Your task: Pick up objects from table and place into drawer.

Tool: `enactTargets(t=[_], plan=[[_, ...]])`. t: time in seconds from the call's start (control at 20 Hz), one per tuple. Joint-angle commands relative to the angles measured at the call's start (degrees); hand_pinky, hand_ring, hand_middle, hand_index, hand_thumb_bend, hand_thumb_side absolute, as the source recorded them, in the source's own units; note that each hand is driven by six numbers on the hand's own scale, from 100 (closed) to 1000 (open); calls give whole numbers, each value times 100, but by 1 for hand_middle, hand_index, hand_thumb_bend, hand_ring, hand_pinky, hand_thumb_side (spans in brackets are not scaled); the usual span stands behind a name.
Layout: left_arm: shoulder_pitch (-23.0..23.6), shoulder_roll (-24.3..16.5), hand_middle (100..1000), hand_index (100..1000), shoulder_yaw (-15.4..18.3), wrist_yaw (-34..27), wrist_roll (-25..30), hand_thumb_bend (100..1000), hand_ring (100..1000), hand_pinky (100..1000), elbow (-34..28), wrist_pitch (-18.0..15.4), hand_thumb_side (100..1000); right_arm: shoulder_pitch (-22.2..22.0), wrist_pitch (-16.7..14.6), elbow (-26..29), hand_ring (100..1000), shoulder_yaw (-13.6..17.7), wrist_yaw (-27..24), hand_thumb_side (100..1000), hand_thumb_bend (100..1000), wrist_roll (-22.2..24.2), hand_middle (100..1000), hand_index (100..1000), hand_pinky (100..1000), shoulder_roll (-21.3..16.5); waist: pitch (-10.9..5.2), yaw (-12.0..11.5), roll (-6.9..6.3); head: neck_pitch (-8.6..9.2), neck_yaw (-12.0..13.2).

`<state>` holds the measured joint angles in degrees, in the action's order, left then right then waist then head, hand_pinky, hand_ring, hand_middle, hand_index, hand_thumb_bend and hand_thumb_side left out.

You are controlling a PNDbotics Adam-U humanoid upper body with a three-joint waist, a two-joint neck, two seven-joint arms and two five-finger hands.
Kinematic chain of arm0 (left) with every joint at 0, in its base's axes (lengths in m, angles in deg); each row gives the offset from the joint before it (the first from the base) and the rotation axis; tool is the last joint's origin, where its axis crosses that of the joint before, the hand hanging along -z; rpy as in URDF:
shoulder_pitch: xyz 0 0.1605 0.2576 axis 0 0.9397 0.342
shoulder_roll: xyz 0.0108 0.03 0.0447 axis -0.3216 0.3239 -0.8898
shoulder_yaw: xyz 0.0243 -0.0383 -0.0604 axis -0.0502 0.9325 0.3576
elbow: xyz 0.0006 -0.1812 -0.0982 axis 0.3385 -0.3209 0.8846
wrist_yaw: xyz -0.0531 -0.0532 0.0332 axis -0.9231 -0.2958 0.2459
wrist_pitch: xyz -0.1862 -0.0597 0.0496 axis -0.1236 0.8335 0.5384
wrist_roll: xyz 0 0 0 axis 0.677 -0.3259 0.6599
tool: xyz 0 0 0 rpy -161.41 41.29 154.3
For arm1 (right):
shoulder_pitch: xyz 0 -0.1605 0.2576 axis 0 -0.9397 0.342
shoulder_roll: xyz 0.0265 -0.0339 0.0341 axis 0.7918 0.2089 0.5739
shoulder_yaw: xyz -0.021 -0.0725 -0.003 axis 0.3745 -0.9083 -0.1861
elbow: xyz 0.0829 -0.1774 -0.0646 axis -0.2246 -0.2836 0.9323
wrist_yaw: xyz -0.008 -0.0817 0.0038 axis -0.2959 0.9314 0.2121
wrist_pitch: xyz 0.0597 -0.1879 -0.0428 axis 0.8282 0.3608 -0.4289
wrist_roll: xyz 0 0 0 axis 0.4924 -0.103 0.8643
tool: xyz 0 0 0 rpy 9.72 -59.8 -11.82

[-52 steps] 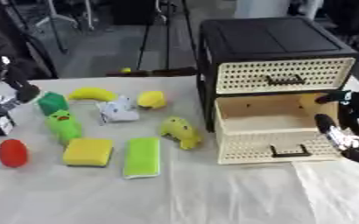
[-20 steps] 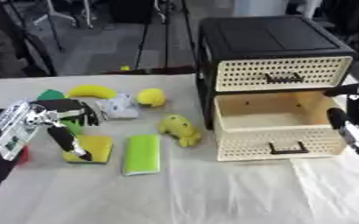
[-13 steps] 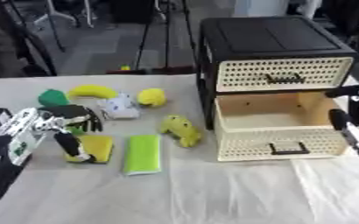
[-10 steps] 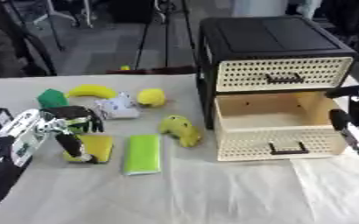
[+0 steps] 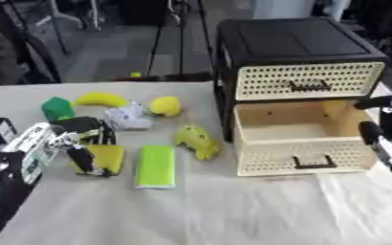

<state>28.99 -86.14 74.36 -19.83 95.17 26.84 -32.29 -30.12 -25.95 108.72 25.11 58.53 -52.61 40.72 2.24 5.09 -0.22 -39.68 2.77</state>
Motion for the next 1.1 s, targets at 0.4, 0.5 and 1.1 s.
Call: enactTargets(t=[0.4, 0.5, 1.1], plan=[[-189, -468, 361, 599, 32, -580, 297, 365, 350, 361, -1221, 76, 244, 17, 7, 45, 148, 77, 6, 701, 228, -9, 260, 747, 100, -84, -50, 4, 11, -6, -15], [-306, -582, 358, 598, 30, -797, 353, 372, 347, 362, -1746, 140, 252, 11, 6, 42, 148, 80, 6, 700, 229, -12, 260, 747, 100, -87, -60, 12, 9, -9, -10], [-1504, 456, 361, 603, -218, -869, -265, 367, 353, 394, -1998, 452, 233, 436, -84, 78, 150, -201, -197, 702, 210, 254, 259, 743, 100, -3, 61, 602, 14, 139, 380]])
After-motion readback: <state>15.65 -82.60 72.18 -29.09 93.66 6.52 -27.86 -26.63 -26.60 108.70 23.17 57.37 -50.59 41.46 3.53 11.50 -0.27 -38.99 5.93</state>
